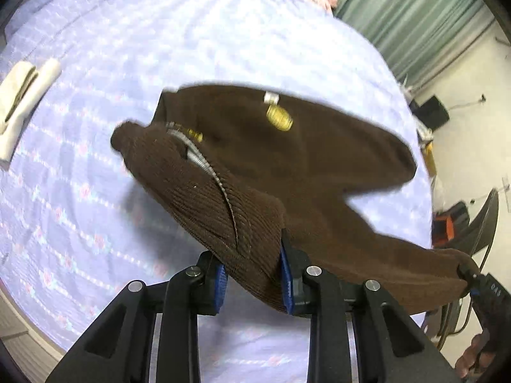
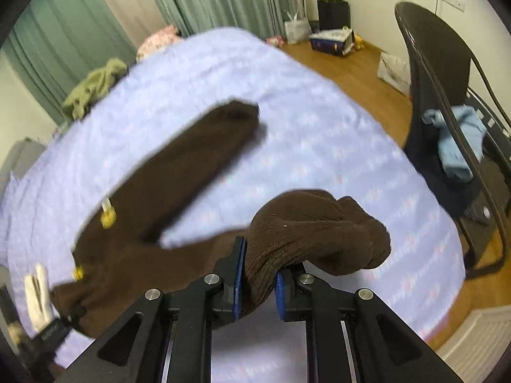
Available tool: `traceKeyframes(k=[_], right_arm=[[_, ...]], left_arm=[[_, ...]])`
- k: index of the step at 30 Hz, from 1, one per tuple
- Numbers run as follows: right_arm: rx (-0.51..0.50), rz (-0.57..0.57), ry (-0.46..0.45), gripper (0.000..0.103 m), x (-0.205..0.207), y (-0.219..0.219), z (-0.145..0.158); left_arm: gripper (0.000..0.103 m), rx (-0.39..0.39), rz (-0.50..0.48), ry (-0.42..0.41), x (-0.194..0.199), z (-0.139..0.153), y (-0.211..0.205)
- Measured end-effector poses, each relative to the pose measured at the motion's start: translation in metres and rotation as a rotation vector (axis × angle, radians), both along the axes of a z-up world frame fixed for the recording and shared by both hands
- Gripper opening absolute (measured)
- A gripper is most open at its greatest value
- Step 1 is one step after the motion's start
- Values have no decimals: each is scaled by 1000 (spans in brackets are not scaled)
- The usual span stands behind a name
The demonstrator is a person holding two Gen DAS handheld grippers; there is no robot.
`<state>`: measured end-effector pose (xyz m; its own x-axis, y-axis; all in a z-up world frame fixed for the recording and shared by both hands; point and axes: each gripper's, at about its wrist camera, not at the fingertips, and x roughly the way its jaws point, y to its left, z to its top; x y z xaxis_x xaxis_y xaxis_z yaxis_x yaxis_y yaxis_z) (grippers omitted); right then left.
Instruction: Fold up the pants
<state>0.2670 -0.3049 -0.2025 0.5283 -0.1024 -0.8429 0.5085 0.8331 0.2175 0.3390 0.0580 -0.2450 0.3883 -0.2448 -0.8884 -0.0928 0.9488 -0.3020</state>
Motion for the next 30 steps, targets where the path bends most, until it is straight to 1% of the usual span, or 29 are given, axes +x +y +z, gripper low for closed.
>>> traceKeyframes(k=[3, 5, 6, 9, 12, 14, 18, 21, 22, 23, 24, 25, 26, 27, 29, 30], right_arm=[[1, -8, -56, 16, 31, -10, 15], [-8, -2, -83, 16, 52, -14, 20], [-27, 4, -97, 16, 67, -15, 22], [-67, 24, -111, 16, 107, -15, 21], [-75, 38, -100, 16, 146, -15, 12], [-71, 52, -72, 16, 179, -14, -1], [-77, 92, -19, 16, 226, -9, -26], [-78, 96, 7, 17, 244, -8, -40], [-63, 103, 19, 21, 251, -8, -46], [-54, 109, 34, 25, 255, -9, -49], [-49, 116, 45, 39, 256, -8, -50], [-49, 122, 43, 54, 256, -7, -48], [-58, 126, 22, 58, 252, -5, -42], [-77, 129, 0, 63, 246, -2, -35], [-110, 139, -55, 66, 231, 2, -17], [-119, 141, -79, 69, 225, 3, -9]], left_arm=[[28, -28, 27, -34, 29, 16, -6], [28, -42, 37, -60, 47, 21, -9], [28, -53, 40, -73, 58, 23, -9], [28, -54, 50, -95, 98, 25, -12], [28, -44, 68, -63, 138, 13, -13], [28, -39, 78, -30, 157, 0, -12], [28, -23, 92, 20, 183, -27, -7], [37, 4, 92, 80, 191, -43, -8], [48, 31, 84, 94, 192, -44, -9], [63, 51, 75, 95, 191, -43, -10], [71, 56, 65, 85, 188, -38, -10], [84, 64, 60, 59, 182, -30, -10], [90, 71, 53, 22, 176, -20, -10], [91, 75, 36, -14, 169, -9, -10], [95, 66, 2, -69, 158, 8, -10], [96, 62, -36, -112, 151, 18, -11]])
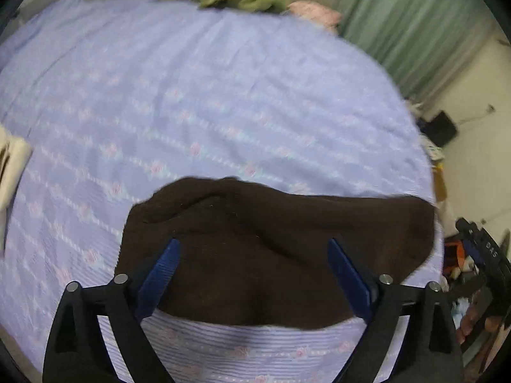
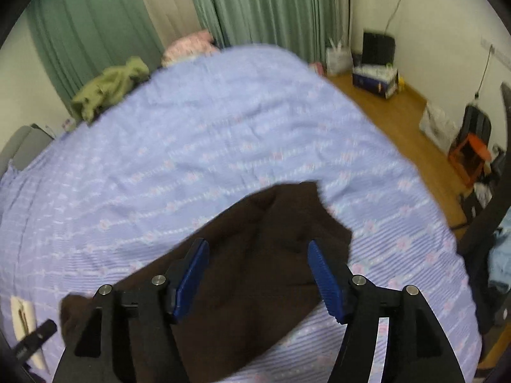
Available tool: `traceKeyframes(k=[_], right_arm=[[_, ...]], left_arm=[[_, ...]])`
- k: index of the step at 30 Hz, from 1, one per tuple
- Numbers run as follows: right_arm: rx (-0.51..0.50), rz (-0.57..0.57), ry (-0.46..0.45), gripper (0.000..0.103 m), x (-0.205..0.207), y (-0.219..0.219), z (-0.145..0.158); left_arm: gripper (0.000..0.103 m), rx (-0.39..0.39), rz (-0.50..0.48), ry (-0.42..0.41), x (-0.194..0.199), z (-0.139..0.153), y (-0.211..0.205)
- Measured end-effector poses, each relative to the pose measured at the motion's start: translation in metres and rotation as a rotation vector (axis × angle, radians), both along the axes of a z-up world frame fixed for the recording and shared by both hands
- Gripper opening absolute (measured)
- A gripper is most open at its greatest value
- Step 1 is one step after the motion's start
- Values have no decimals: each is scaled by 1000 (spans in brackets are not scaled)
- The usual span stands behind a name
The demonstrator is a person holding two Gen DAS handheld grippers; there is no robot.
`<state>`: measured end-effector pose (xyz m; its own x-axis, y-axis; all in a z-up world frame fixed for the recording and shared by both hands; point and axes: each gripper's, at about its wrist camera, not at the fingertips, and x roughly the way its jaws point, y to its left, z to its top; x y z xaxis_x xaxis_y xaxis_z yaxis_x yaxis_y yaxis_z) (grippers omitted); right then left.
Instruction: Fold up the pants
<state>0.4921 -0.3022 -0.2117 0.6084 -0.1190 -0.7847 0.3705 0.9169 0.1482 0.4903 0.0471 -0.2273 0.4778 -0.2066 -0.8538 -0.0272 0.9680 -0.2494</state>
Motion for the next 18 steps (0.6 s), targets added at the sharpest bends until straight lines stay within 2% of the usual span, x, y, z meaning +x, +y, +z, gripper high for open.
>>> traceKeyframes(k=[2, 5, 7, 10, 11, 13, 16, 18], right_arm=[[-36, 7, -65, 78, -20, 2, 17], [-140, 28, -105, 81, -43, -2, 26], [-215, 49, -83, 81, -46, -7, 22], [-288, 81, -14, 81, -40, -20, 3], [-278, 93, 5, 81, -36, -25, -4], [-250, 101, 43, 81, -26, -37, -18], [-192, 73, 67, 81, -15, -55, -38], [-112, 27, 78, 81, -10, -71, -53]], left_arm=[[97, 37, -86, -62, -4, 13, -6], [97, 193, -253, -154, 1, 21, -29], [97, 320, -360, -218, 3, 18, -47], [96, 435, -535, -262, 13, 6, -76], [96, 435, -589, -263, 20, 3, -86], [96, 409, -677, -214, 40, -6, -101], [94, 379, -726, -120, 73, -27, -121], [93, 354, -739, -42, 91, -48, -132]])
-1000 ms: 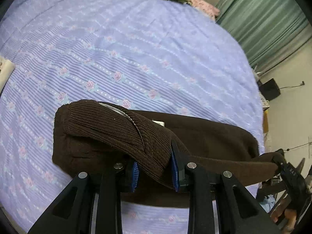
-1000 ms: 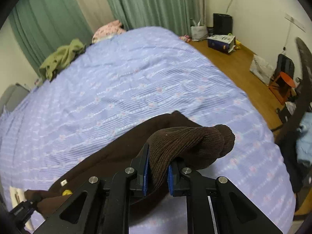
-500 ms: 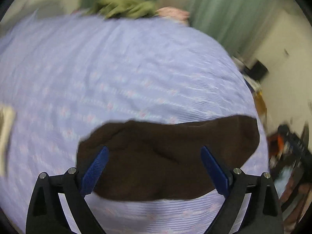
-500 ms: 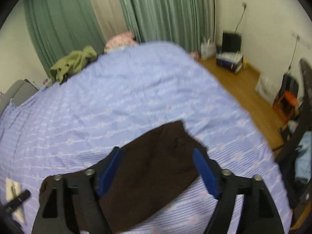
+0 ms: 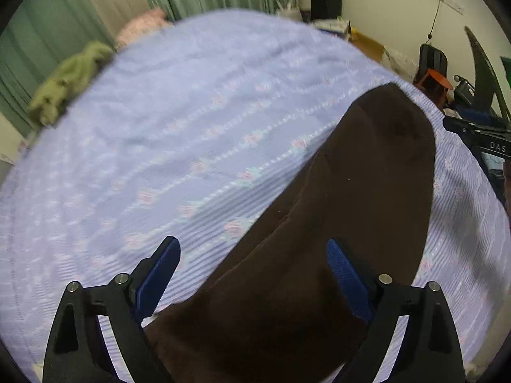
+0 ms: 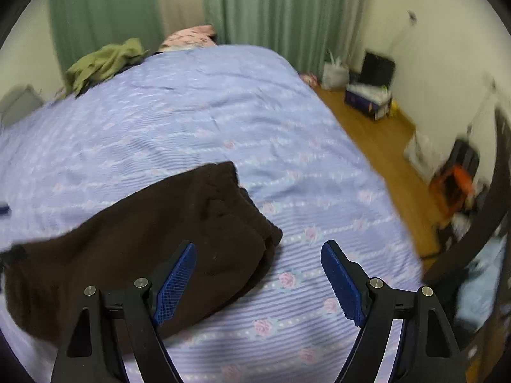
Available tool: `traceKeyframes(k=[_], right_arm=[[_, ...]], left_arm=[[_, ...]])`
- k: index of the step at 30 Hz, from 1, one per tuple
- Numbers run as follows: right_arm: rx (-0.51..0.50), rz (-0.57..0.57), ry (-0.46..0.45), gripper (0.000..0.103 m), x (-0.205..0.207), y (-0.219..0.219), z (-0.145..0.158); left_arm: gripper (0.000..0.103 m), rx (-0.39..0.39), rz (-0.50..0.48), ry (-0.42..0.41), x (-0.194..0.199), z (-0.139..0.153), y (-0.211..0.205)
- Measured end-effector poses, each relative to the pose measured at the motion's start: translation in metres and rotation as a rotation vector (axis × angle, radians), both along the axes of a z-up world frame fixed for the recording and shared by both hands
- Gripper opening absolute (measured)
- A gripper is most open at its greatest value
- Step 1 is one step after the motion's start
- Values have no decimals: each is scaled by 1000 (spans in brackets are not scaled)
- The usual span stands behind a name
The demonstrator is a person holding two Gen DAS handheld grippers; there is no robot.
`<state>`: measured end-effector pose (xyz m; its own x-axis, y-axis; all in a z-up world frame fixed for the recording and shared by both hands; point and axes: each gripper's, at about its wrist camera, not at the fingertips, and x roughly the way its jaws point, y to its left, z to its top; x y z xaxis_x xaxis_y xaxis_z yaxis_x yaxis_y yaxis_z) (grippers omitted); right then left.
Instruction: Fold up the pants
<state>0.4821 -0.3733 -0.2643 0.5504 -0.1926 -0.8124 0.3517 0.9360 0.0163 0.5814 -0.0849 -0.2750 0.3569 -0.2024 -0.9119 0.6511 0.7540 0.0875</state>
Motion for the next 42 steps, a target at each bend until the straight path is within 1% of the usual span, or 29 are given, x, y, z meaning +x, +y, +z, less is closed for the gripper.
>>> traceKeyframes(k=[1, 3, 4, 5, 6, 7, 8, 11, 12, 13, 15, 16, 17, 18, 19, 20, 21, 23, 24, 25, 26, 28, 29, 31, 33, 36, 39, 40, 42], right_arm=[[36, -26, 10, 81, 2, -8, -8], [75, -59, 28, 81, 4, -15, -21], [90, -64, 34, 81, 6, -18, -27], [92, -63, 34, 81, 7, -19, -30], [92, -61, 32, 81, 8, -19, -33], [93, -58, 30, 81, 10, -19, -36], [91, -58, 32, 79, 13, -19, -38], [93, -60, 47, 68, 21, -20, -42], [89, -68, 50, 67, 24, -20, -44], [76, -75, 60, 66, 28, -18, -47], [42, -87, 91, 60, 35, -15, -52], [33, -97, 107, 60, 36, -15, -55], [23, -113, 124, 60, 37, -16, -57], [28, -134, 137, 60, 37, -19, -59], [36, -151, 142, 60, 34, -20, -58], [33, -158, 138, 60, 30, -20, -54], [13, -159, 112, 61, 22, -16, -43], [-79, -159, 45, 63, 5, -2, -17], [-123, -143, -10, 72, -7, 12, 0], [-134, -110, -54, 83, -17, 24, 14], [-133, -85, -83, 85, -24, 34, 24], [-124, 1, -131, 85, -43, 70, 45], [-118, 32, -135, 85, -46, 82, 49], [-92, 112, -125, 85, -50, 120, 50], [-45, 185, -108, 85, -50, 160, 40], [-9, 240, -48, 85, -47, 200, 21], [56, 273, 1, 85, -51, 230, -1], [63, 280, 12, 85, -54, 235, -5], [64, 277, 38, 85, -61, 238, -16]], left_arm=[[91, 1, 2, 30, 4, -7, -3], [84, 3, -1, 118, 12, -28, -12], [72, 4, 1, 145, 13, -35, -15], [52, 1, 6, 172, 14, -41, -16], [42, -13, 21, 202, 15, -47, -15], [21, -29, 36, 216, 15, -49, -14], [15, -66, 55, 227, 14, -47, -10], [15, -161, 127, 177, 13, -32, 1], [15, -190, 165, 173, 15, -31, 5], [16, -188, 199, 171, 20, -34, 6], [18, -156, 259, 206, 29, -50, 3], [24, -144, 298, 246, 33, -61, 3], [26, -144, 326, 278, 35, -68, 3], [26, -147, 350, 293, 35, -71, 4], [28, -155, 363, 287, 33, -67, 4], [40, -159, 371, 264, 30, -60, 6], [48, -161, 380, 202, 21, -43, 11], [78, -216, 378, 88, 4, -11, 29], [85, -255, 363, 28, -9, 6, 42], [91, -281, 348, -22, -22, 22, 59], [91, -296, 338, -61, -35, 35, 77], [91, -292, 327, -112, -49, 49, 113], [91, -274, 324, -133, -57, 51, 133], [90, -235, 341, -135, -66, 46, 166], [89, -229, 415, -67, -68, 30, 206], [80, -288, 544, 55, -66, -3, 250], [75, -334, 611, 133, -74, -29, 273], [71, -351, 624, 154, -77, -37, 273], [69, -373, 648, 195, -80, -54, 274]])
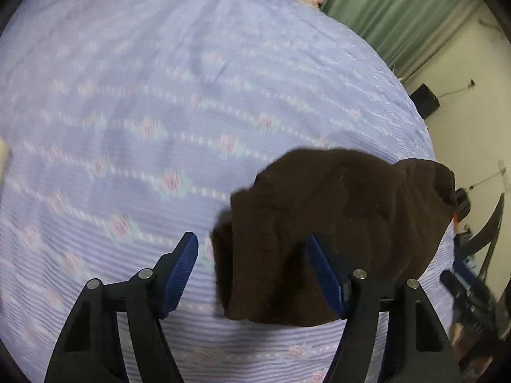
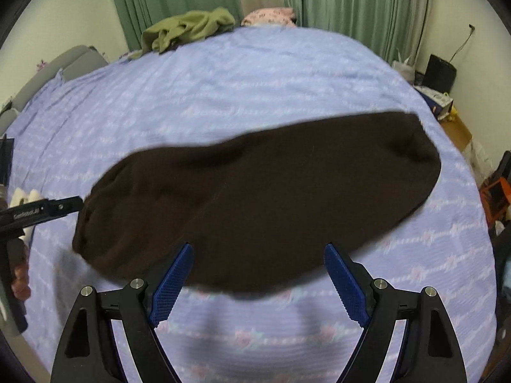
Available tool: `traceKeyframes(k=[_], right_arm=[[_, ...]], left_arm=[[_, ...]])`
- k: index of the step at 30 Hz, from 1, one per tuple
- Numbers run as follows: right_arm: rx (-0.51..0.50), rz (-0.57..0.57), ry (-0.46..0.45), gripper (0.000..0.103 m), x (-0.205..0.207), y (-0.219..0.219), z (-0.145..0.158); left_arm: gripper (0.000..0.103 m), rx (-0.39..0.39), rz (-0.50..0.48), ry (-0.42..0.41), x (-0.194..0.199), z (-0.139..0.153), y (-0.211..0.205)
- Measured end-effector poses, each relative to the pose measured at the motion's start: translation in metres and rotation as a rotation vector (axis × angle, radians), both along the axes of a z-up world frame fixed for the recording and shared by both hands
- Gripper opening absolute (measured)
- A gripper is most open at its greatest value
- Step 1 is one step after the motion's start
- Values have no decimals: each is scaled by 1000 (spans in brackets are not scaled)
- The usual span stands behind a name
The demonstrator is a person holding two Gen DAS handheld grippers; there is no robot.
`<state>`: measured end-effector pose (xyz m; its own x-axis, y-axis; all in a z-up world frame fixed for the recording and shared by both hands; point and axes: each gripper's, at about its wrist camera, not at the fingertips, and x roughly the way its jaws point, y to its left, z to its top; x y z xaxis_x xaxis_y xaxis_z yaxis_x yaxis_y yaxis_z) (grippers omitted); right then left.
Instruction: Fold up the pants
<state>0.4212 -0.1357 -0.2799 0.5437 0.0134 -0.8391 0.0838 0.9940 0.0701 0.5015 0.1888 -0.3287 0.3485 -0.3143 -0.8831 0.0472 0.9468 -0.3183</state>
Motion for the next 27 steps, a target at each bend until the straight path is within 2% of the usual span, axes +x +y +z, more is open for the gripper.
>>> traceKeyframes(k=[3, 4, 6, 7, 8, 11, 13, 17, 20, 21, 25, 27], right_arm=[[-10, -1, 39, 85, -6, 3, -8], [-12, -6, 52, 85, -8, 2, -11], [-3, -14, 73, 85, -14, 1, -15], [9, -13, 75, 85, -16, 0, -15], [18, -12, 76, 85, -16, 0, -14], [58, -7, 75, 84, -21, -4, -11], [74, 5, 63, 84, -24, -6, -8], [62, 33, 56, 84, -24, 1, -6], [26, 73, 39, 84, -22, 11, -7], [6, 77, 37, 84, -22, 14, -8], [-4, 72, 42, 84, -20, 7, -10], [13, 64, 38, 84, -21, -1, -8]], left_arm=[[54, -54, 14, 54, -5, -16, -9], [37, -79, 19, 68, -5, -19, -10], [34, -98, 52, 47, -11, -13, -10], [26, -99, 55, 34, -17, -8, -11], [7, -107, 56, 21, -21, -4, -11], [6, -121, 71, -27, -37, 17, -7], [7, -86, 83, -59, -48, 24, -3], [7, -64, 117, -23, -52, 8, 7], [9, -22, 140, 0, -45, -8, 9], [10, 16, 143, 7, -37, -13, 5], [27, 185, 111, -19, -28, -4, -14], [45, 285, 102, -95, -40, 18, -21]])
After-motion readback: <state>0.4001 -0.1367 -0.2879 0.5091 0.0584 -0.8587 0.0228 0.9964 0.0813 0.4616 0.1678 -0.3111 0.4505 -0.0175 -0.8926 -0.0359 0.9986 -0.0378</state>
